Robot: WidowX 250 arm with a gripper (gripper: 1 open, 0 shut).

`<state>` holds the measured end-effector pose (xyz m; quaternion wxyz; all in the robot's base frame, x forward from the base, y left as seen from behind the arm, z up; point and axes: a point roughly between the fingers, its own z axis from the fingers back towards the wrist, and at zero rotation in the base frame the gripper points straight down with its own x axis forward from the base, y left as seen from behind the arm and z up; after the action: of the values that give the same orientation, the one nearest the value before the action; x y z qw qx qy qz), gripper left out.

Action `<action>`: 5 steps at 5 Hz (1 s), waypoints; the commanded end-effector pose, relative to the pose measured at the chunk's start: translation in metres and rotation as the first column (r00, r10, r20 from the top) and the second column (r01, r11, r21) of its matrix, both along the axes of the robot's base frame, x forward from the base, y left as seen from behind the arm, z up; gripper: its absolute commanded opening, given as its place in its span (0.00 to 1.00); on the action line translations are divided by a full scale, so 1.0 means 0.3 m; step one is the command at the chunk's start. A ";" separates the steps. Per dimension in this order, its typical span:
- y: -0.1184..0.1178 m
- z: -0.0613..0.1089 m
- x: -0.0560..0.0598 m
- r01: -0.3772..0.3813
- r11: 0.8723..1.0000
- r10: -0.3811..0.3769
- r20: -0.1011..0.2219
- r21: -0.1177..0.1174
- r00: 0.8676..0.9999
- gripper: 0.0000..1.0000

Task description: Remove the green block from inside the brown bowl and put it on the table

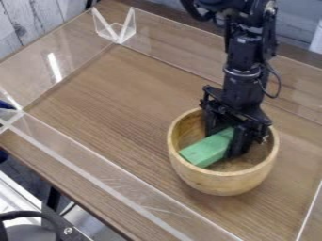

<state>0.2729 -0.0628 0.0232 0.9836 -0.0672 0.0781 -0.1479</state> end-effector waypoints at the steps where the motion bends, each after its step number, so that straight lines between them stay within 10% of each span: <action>1: 0.010 0.006 -0.015 0.000 1.000 0.000 -0.005 0.010 1.000 0.00; 5: 0.004 0.048 -0.018 -0.074 0.997 0.074 -0.009 -0.009 0.997 0.00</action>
<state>0.2657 -0.0624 0.0292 0.9862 -0.0725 0.0915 -0.1174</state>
